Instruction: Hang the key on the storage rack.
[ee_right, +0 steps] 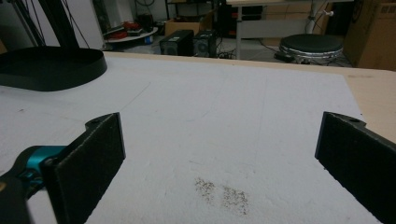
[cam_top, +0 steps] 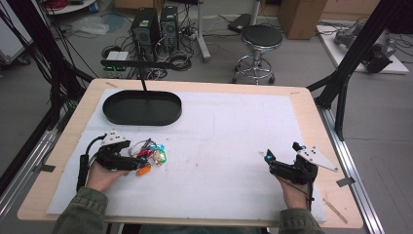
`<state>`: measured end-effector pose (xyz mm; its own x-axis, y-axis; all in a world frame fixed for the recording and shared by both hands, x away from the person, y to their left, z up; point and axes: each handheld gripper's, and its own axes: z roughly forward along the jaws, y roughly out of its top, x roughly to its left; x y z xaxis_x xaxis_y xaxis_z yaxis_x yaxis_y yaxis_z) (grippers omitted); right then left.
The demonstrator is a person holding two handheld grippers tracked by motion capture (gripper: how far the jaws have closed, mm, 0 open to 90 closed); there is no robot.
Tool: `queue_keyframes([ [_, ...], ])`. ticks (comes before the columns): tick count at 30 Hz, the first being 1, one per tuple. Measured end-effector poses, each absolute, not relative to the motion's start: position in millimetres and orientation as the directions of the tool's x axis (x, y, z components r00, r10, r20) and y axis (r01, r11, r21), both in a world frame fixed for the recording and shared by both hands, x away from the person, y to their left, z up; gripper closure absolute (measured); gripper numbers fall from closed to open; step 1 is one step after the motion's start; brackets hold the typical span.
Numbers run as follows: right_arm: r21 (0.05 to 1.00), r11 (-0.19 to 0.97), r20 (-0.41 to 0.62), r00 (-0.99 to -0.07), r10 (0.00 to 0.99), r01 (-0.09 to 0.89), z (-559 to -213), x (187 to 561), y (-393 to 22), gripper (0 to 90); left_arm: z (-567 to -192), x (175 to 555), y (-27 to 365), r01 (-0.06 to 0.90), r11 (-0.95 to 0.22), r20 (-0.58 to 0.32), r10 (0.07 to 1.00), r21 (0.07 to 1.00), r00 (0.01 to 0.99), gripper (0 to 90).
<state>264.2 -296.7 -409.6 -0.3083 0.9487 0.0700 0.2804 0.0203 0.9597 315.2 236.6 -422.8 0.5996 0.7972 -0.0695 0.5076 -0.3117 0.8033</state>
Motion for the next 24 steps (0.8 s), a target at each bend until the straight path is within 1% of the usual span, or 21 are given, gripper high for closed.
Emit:
queue_keyframes([
  [4, 0.959, 0.022, 0.069, -0.311, 0.948, 0.283, -410, 264, -296, 0.5, -426, 318, 233, 0.513, -0.338, -0.068, 0.782, 0.789, 0.619, 16.1],
  [12, 0.959, 0.019, 0.070, -0.304, 0.950, 0.281, -410, 265, -296, 0.5, -427, 324, 226, 0.532, -0.363, -0.061, 0.782, 0.765, 0.621, 22.0],
  [13, 0.960, 0.018, 0.072, -0.303, 0.950, 0.281, -410, 265, -297, 0.5, -427, 324, 224, 0.533, -0.359, -0.067, 0.781, 0.766, 0.621, 26.5],
  [15, 0.960, 0.018, 0.071, -0.302, 0.951, 0.281, -410, 265, -296, 0.5, -428, 325, 224, 0.531, -0.365, -0.067, 0.775, 0.765, 0.629, 31.7],
  [16, 0.960, 0.018, 0.071, -0.302, 0.951, 0.281, -410, 265, -296, 0.5, -428, 326, 223, 0.536, -0.369, -0.069, 0.773, 0.759, 0.630, 31.7],
  [18, 0.960, 0.019, 0.070, -0.303, 0.951, 0.280, -410, 265, -297, 0.5, -430, 328, 223, 0.546, -0.368, -0.073, 0.777, 0.752, 0.625, 35.6],
  [20, 0.959, 0.018, 0.071, -0.302, 0.951, 0.282, -410, 265, -297, 0.5, -430, 329, 224, 0.553, -0.356, -0.083, 0.783, 0.753, 0.616, 42.9],
  [23, 0.959, 0.017, 0.072, -0.302, 0.951, 0.283, -410, 265, -296, 0.5, -430, 331, 223, 0.554, -0.354, -0.099, 0.772, 0.753, 0.628, 50.6],
  [24, 0.959, 0.017, 0.072, -0.302, 0.951, 0.283, -410, 265, -296, 0.5, -430, 331, 223, 0.554, -0.354, -0.099, 0.772, 0.753, 0.628, 51.8],
])
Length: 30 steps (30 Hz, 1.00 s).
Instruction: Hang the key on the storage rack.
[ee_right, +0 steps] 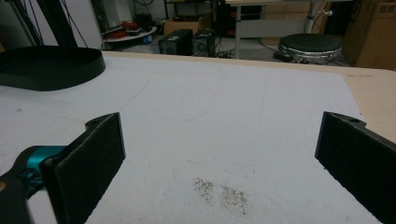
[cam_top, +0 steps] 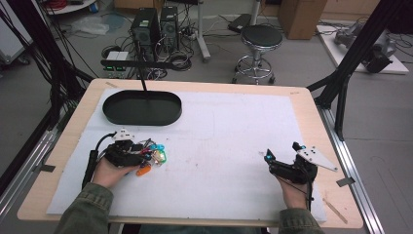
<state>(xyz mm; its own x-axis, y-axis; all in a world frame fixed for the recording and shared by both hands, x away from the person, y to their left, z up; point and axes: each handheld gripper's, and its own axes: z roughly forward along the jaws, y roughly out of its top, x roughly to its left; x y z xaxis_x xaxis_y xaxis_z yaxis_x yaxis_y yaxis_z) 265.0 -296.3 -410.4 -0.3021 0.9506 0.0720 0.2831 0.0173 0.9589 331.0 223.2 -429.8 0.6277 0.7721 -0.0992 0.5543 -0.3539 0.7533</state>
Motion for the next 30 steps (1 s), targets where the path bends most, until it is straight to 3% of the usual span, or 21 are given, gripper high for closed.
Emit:
queue_keyframes([
  [3, 0.958, 0.017, 0.074, -0.304, 0.950, 0.286, -410, 265, -296, 0.5, -429, 331, 221, 0.547, -0.374, -0.075, 0.773, 0.749, 0.630, 55.3],
  [5, 0.958, 0.020, 0.070, -0.302, 0.951, 0.287, -411, 265, -296, 0.5, -428, 331, 221, 0.539, -0.371, -0.065, 0.778, 0.756, 0.625, 73.1],
  [10, 0.957, 0.023, 0.068, -0.302, 0.951, 0.289, -411, 265, -296, 0.5, -428, 334, 223, 0.555, -0.363, -0.095, 0.770, 0.748, 0.631, 73.7],
  [19, 0.957, 0.018, 0.074, -0.302, 0.950, 0.290, -411, 265, -296, 0.5, -423, 330, 224, 0.512, -0.379, -0.052, 0.764, 0.771, 0.644, 74.3],
  [30, 0.957, 0.023, 0.069, -0.304, 0.950, 0.288, -410, 264, -297, 0.5, -415, 328, 224, 0.501, -0.373, -0.066, 0.749, 0.781, 0.660, 74.4],
])
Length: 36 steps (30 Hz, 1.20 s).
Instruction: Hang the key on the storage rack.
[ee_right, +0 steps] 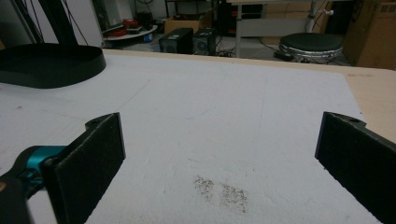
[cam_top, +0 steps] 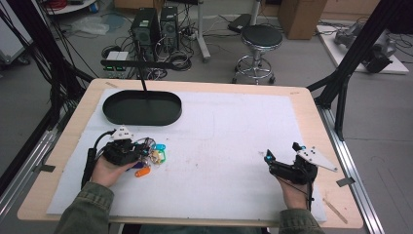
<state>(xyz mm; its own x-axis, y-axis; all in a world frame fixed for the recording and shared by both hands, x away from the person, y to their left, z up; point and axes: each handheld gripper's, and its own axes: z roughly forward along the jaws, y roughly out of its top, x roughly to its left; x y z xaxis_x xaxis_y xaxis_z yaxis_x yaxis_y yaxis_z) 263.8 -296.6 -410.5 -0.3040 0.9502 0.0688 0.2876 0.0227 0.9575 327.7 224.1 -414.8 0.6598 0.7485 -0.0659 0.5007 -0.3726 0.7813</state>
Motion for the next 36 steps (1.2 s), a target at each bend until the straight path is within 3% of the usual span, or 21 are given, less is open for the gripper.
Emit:
queue_keyframes([
  [16, 0.960, 0.011, 0.080, -0.310, 0.947, 0.281, -410, 262, -297, 0.5, -392, 318, 236, 0.479, -0.298, -0.101, 0.758, 0.826, 0.644, 74.4],
  [36, 0.962, -0.005, 0.095, -0.316, 0.944, 0.274, -409, 262, -298, 0.5, -331, 329, 231, 0.412, -0.387, 0.002, 0.730, 0.825, 0.683, 74.4],
])
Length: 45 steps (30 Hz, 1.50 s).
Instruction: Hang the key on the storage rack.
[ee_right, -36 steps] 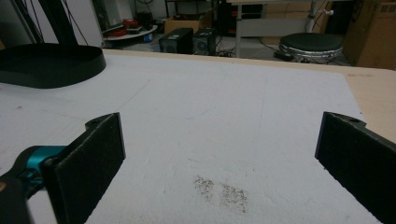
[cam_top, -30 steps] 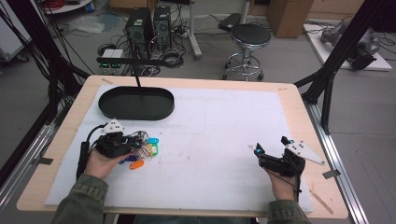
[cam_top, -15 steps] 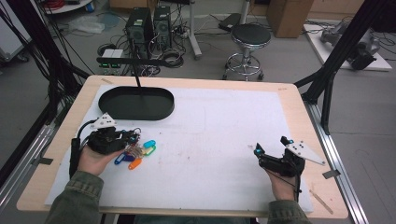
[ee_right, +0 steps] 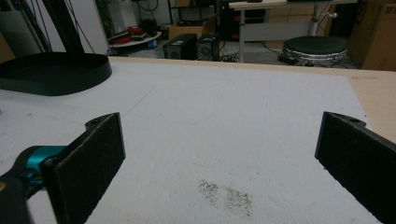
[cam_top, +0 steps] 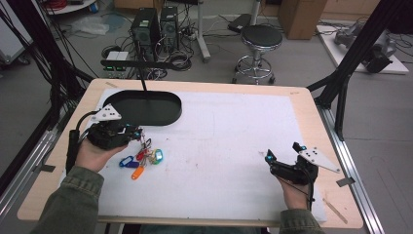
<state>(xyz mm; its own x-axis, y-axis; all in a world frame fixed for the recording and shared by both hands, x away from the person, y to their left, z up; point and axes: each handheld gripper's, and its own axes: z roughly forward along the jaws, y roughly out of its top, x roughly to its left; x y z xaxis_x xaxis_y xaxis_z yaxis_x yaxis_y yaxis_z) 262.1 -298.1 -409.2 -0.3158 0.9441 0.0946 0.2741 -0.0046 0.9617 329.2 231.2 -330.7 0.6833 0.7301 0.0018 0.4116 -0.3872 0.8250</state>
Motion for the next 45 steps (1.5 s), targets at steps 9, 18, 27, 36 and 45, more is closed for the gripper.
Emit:
queue_keyframes([
  [9, 0.961, -0.011, 0.101, -0.313, 0.945, 0.276, -409, 262, -298, 0.5, -308, 336, 226, 0.380, -0.412, 0.039, 0.718, 0.828, 0.695, 74.4],
  [18, 0.961, -0.016, 0.105, -0.310, 0.945, 0.276, -409, 262, -299, 0.5, -295, 344, 222, 0.372, -0.415, 0.046, 0.716, 0.830, 0.696, 74.4],
  [27, 0.962, -0.020, 0.109, -0.316, 0.942, 0.271, -408, 261, -299, 0.5, -276, 357, 228, 0.369, -0.405, 0.054, 0.731, 0.836, 0.680, 74.3],
  [36, 0.964, -0.024, 0.111, -0.316, 0.942, 0.266, -408, 261, -300, 0.5, -252, 369, 232, 0.354, -0.406, 0.072, 0.736, 0.843, 0.673, 74.3],
  [45, 0.962, -0.031, 0.119, -0.315, 0.942, 0.271, -408, 260, -300, 0.5, -234, 378, 231, 0.337, -0.405, 0.097, 0.749, 0.850, 0.656, 74.3],
])
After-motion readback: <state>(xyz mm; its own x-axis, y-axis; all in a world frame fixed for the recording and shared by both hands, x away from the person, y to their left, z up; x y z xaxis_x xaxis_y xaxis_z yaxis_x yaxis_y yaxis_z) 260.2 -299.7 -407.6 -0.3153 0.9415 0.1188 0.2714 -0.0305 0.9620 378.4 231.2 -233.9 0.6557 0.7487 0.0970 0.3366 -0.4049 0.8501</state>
